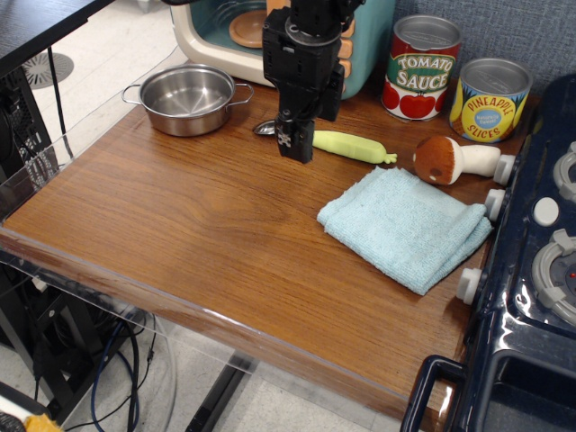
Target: PICK UP THE WHITE TOWEL AND PUT ANOTHER SIDE OF THE TABLE
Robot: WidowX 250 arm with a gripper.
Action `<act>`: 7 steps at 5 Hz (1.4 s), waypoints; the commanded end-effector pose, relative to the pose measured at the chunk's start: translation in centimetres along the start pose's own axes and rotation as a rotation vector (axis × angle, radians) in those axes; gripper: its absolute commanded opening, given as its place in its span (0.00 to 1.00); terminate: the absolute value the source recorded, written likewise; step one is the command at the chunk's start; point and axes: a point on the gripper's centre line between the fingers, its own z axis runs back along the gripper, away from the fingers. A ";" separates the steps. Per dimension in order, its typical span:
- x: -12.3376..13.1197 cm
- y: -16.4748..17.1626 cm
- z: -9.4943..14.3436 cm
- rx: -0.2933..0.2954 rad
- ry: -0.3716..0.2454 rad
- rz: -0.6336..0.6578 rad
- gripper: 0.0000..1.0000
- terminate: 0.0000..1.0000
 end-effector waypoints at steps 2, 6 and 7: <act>-5.2 1.2 2.2 -0.047 0.093 -0.162 1.00 0.00; -10.1 2.0 -0.8 -0.016 0.110 -0.304 1.00 0.00; -10.3 2.1 -1.4 -0.003 0.104 -0.315 1.00 0.00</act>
